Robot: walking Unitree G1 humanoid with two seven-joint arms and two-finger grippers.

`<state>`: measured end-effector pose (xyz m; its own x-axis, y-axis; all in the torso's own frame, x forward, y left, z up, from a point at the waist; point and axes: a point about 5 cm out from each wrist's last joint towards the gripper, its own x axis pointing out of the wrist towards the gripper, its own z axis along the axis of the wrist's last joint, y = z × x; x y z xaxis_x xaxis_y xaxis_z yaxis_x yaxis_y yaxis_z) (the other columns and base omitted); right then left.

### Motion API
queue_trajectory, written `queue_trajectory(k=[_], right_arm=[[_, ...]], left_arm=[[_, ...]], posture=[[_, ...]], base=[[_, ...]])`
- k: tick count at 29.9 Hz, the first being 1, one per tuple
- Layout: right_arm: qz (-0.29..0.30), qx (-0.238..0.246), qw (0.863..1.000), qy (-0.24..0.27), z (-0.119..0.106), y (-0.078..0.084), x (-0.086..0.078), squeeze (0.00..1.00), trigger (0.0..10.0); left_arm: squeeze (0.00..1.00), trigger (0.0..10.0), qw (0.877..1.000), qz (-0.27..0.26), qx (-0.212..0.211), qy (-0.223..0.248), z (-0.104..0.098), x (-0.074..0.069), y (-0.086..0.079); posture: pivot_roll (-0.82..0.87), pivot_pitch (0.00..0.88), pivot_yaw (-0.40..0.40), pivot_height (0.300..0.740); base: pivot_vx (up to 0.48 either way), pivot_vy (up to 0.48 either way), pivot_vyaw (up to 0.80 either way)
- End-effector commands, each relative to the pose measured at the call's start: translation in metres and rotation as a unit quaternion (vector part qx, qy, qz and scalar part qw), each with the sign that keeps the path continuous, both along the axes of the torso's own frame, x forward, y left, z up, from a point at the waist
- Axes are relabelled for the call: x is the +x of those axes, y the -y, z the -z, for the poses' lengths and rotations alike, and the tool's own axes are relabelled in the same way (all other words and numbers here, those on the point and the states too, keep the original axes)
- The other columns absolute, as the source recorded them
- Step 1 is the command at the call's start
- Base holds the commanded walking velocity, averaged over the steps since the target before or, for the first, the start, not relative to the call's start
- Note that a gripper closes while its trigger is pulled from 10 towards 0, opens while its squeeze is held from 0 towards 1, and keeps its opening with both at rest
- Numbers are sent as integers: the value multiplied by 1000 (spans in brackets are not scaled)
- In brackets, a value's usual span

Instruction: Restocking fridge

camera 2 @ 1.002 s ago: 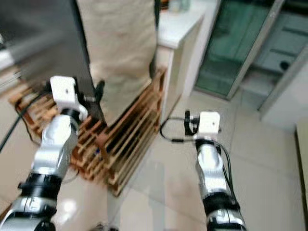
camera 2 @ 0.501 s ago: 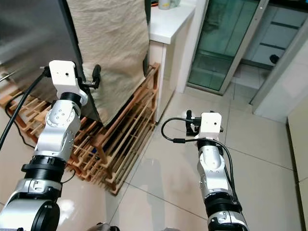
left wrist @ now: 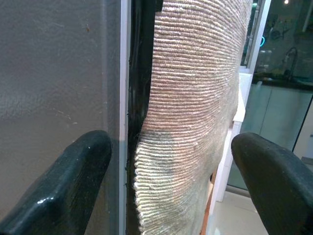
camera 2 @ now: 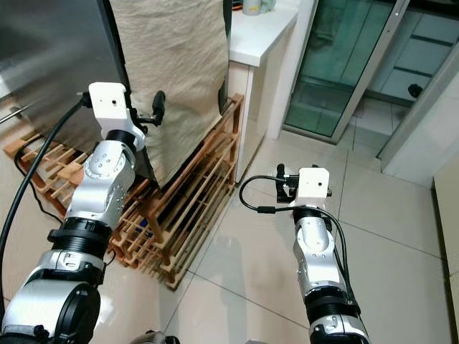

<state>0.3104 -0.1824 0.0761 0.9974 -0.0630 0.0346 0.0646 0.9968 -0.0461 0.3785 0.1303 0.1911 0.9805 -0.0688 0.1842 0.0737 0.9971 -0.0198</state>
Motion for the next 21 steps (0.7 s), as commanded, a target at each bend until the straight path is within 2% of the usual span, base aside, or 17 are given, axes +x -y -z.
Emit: queue_trajectory(k=[1, 9, 14, 17, 19, 21], right_arm=[[4, -4, 1000, 2, 0, 4, -2, 0, 10000], [8, -6, 1000, 2, -1, 6, -2, 0, 10000], [19, -5, 1000, -6, 5, 13, -8, 0, 10000], [34, -3, 999, -12, 10, 19, -15, 0, 10000], [39, -3, 999, -12, 11, 21, -18, 0, 10000], [42, 0, 999, -12, 12, 21, -22, 0, 10000]], left_arm=[[0, 10000, 1000, 16, -1, 2, -5, 4, 8], [0, 10000, 999, 47, -3, -2, -6, 7, 20], [0, 10000, 996, 68, 9, -62, 11, 18, 35], [0, 10000, 993, 94, -1, -64, 6, 20, 52], [0, 10000, 989, 140, -11, -45, -4, 20, 68], [0, 10000, 975, 217, -30, -22, -18, 16, 92]], posture=[[-146, 0, 2, 740], [-152, 0, 6, 740], [-146, 0, 18, 740], [-160, 0, 30, 740], [-188, 0, 52, 740], [-211, 0, 70, 740]], base=[[0, 0, 0], [0, 0, 0], [0, 0, 0], [0, 0, 0], [0, 0, 0], [0, 0, 0]])
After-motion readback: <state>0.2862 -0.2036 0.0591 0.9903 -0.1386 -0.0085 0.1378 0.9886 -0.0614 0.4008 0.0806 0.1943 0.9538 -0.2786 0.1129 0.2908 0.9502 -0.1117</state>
